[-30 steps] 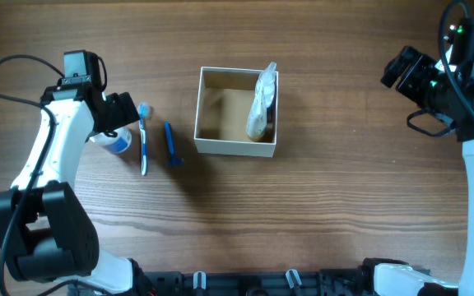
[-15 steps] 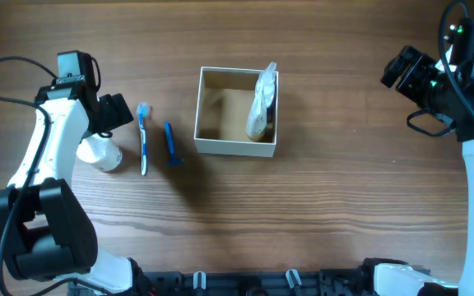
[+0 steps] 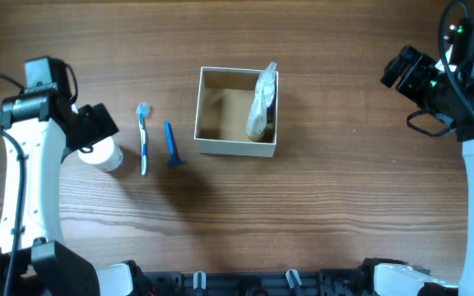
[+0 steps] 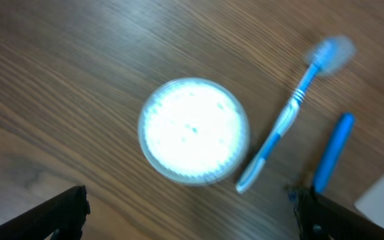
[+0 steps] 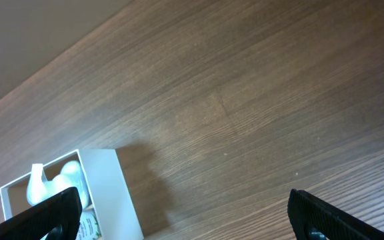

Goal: Pack container
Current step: 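Reach the left gripper to the cotton-swab tub and grasp it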

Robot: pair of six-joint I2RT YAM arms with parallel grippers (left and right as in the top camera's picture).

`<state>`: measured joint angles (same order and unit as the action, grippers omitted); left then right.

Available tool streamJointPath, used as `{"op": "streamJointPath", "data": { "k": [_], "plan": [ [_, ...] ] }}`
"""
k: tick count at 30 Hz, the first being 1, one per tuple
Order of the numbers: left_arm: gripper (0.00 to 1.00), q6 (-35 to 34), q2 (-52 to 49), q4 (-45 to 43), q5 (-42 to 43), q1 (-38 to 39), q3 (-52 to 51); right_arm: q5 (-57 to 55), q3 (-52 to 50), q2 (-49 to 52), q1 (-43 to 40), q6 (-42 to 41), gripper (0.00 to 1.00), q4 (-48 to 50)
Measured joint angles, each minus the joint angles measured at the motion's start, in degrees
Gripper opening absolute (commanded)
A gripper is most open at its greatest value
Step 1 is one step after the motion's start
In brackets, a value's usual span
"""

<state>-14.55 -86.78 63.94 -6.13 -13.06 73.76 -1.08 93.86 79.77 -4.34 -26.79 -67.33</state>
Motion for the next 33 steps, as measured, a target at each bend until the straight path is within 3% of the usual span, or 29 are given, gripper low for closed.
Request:
{"op": "streamJointPath", "data": {
  "k": [6,19,22,26,33],
  "plan": [
    [1.00,-0.20,-3.17,-7.45,3.32,-3.52,-5.14,0.02,0.00,0.00,0.00,0.00,1.00,0.00],
    [0.99,-0.20,-12.50,-11.98,4.55,-3.52,-5.18,0.02,0.00,0.00,0.00,0.00,1.00,0.00],
    [0.89,-0.20,-13.33,-12.61,4.55,-3.52,-5.20,0.02,0.00,0.00,0.00,0.00,1.00,0.00],
    [0.85,-0.37,-13.42,-12.68,4.59,-3.52,-5.20,0.00,0.00,0.00,0.00,0.00,1.00,0.00],
    [0.69,-0.46,-13.42,-12.46,4.98,-3.52,-5.20,0.00,0.00,0.00,0.02,0.00,1.00,0.00]
  ]
}}
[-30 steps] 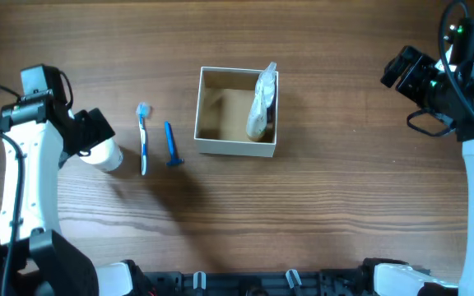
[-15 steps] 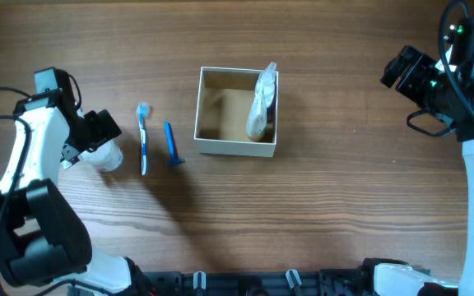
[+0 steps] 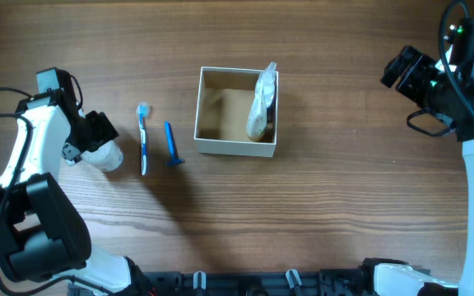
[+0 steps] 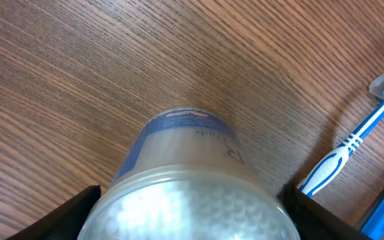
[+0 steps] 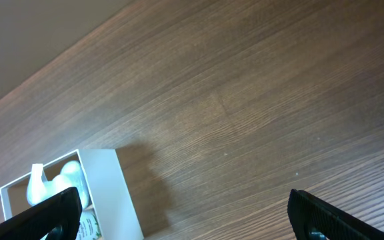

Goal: Pack container
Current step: 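Reach the left gripper to the cotton-swab tub and grasp it, then carry the tub with the left gripper and place it in the box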

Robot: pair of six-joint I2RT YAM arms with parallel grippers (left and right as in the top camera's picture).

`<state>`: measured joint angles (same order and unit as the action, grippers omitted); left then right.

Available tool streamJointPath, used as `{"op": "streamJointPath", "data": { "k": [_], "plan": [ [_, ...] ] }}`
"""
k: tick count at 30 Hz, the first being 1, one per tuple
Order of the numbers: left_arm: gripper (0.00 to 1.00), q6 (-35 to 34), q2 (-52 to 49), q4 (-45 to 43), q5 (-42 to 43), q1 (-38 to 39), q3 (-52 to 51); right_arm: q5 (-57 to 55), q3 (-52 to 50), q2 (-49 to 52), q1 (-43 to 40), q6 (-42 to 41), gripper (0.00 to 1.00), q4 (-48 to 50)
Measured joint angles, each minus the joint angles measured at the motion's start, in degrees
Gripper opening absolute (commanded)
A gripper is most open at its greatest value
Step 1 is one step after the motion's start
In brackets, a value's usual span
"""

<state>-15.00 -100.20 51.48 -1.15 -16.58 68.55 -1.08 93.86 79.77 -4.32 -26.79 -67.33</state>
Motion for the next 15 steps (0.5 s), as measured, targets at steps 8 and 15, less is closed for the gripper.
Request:
{"op": "streamJointPath", "data": {
  "k": [8,15],
  "plan": [
    [0.59,-0.17,0.72,12.48,1.09,0.70,7.78,0.02,0.00,0.00,0.00,0.00,1.00,0.00],
    [0.59,-0.20,9.49,12.59,4.74,17.90,22.38,0.00,0.00,0.00,-0.02,0.00,1.00,0.00]
  ]
}}
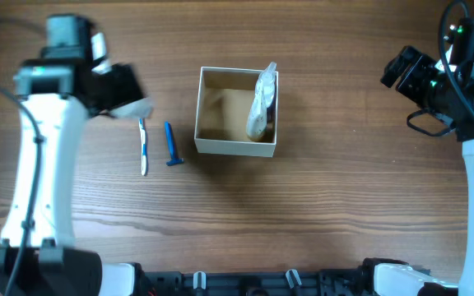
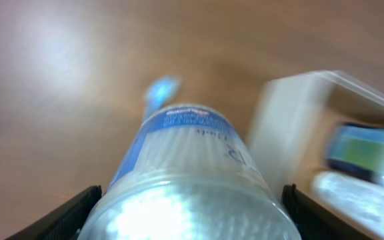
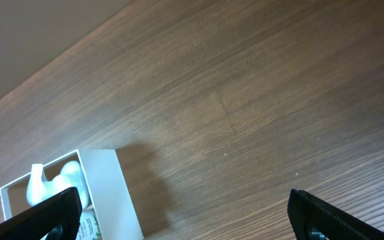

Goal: Pack container
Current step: 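Carry the tub with the left gripper and place it in the box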

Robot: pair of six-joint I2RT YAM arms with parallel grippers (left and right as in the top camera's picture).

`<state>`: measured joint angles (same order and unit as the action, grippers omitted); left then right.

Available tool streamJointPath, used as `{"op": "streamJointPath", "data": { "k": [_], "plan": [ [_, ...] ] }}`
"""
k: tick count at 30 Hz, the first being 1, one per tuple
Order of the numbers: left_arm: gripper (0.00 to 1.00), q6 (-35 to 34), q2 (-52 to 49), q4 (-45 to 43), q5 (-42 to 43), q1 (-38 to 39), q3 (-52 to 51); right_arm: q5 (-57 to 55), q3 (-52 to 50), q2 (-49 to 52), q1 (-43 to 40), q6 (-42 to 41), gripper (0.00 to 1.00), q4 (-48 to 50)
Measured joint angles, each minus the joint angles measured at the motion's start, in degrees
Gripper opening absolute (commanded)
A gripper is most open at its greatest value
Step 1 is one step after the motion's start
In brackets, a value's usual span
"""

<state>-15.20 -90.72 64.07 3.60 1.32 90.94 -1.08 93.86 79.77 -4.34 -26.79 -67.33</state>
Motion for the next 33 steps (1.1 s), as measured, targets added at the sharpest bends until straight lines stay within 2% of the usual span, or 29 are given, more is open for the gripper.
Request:
{"op": "streamJointPath", "data": {
  "k": [4,9,13,15,17,19,23,31,33],
  "plan": [
    [0.60,0.48,0.46,-8.44,0.63,14.69,0.59,0.02,0.00,0.00,0.00,0.00,1.00,0.00],
    [0.60,0.72,-4.13,-15.93,-0.37,22.10,0.72,0.02,0.00,0.02,0.00,0.00,1.00,0.00],
    [0.65,0.72,-12.39,-17.94,-0.76,22.71,0.72,0.02,0.00,0.02,0.00,0.00,1.00,0.00],
    [0.74,0.72,-15.93,-18.49,-0.76,22.67,0.72,0.00,0.00,0.02,0.00,0.00,1.00,0.00],
    [0.80,0.72,-19.32,-19.93,-0.74,22.69,0.68,0.02,0.00,0.02,0.00,0.00,1.00,0.02],
    [0.82,0.83,-20.37,-22.08,-0.72,22.69,0.66,0.00,0.00,0.02,0.00,0.00,1.00,0.00],
    [0.99,0.83,-20.31,-24.20,-0.48,22.69,0.68,0.02,0.00,0.02,0.00,0.00,1.00,0.00],
    [1.00,1.14,-16.65,-20.31,-0.50,22.67,1.18,0.02,0.00,0.02,0.00,0.00,1.00,0.00],
    [1.00,1.14,-14.69,-16.17,-0.81,22.27,1.51,0.02,0.00,0.02,0.00,0.00,1.00,0.00]
  ]
}}
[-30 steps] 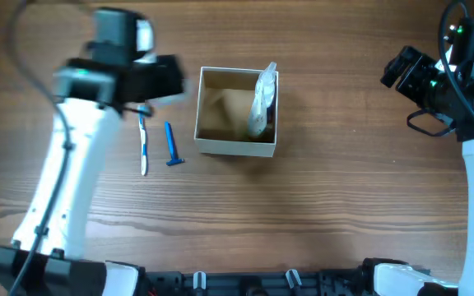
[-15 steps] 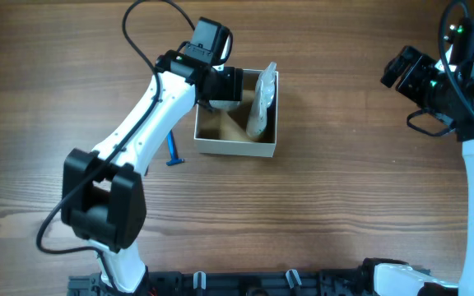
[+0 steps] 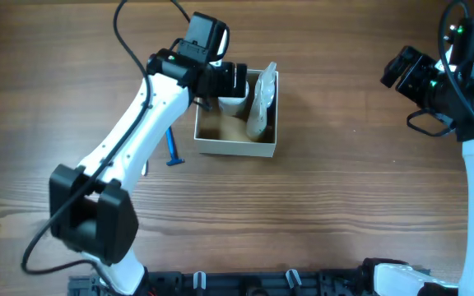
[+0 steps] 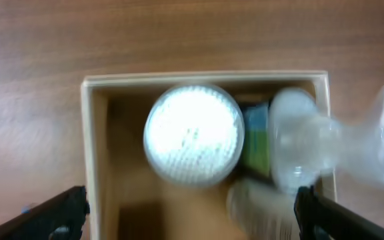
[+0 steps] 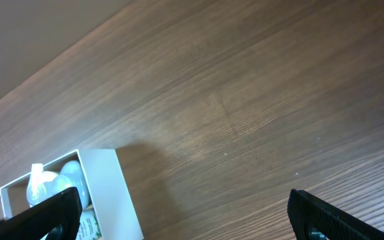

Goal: Pack container
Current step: 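Carry the tub with the left gripper and place it in the box, then move the left gripper to the toothbrush and grasp it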

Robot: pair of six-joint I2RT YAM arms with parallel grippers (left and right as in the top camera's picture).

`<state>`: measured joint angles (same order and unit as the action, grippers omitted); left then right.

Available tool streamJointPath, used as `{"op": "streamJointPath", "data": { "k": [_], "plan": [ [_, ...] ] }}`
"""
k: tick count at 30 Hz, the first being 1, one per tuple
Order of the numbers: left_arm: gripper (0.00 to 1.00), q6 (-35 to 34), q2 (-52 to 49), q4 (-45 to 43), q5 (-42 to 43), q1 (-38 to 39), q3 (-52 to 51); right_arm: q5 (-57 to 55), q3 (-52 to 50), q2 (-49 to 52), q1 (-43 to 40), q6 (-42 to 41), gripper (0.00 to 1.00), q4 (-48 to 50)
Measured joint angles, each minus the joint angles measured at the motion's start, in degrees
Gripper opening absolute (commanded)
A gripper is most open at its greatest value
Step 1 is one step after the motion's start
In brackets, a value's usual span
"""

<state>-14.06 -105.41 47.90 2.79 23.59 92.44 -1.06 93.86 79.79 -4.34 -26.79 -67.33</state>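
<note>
The open white cardboard box point(image 3: 235, 149) stands at the table's middle. In the left wrist view a round white jar point(image 4: 193, 133) stands upright inside the box point(image 4: 88, 147), next to a clear-bagged bottle point(image 4: 299, 133). My left gripper point(image 4: 192, 227) hangs open above the box, fingers wide and apart from the jar. From overhead the left gripper point(image 3: 230, 77) covers the box's far left part, the jar point(image 3: 235, 104) below it and the bagged bottle point(image 3: 262, 99) along the right wall. My right gripper point(image 5: 189, 227) is open and empty, far right of the box point(image 5: 109, 193).
A blue razor point(image 3: 171, 150) lies on the wood left of the box, partly under my left arm. The toothbrush beside it is mostly covered by that arm. The right arm point(image 3: 455, 74) stays at the table's right edge.
My left gripper was shut on the jar in the air left of the box. Now it is open over the box and the jar stands inside. The right arm has not moved.
My left gripper hung open above the jar standing on the table at far left. Then its fingers were down around the jar. Then it held the jar lifted near the box. Now the jar rests in the box beside the bagged bottle, let go.
</note>
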Motion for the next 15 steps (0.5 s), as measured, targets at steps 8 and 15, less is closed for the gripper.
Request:
{"op": "streamJointPath", "data": {
  "k": [8,15],
  "plan": [
    [0.89,0.07,7.17,19.54,-1.97,-16.59,0.83,-0.02,0.00,0.00,0.00,0.00,1.00,0.00],
    [0.75,0.74,3.10,17.99,-2.75,-26.69,-8.63,0.00,0.00,0.00,0.02,0.00,1.00,0.00]
  ]
}}
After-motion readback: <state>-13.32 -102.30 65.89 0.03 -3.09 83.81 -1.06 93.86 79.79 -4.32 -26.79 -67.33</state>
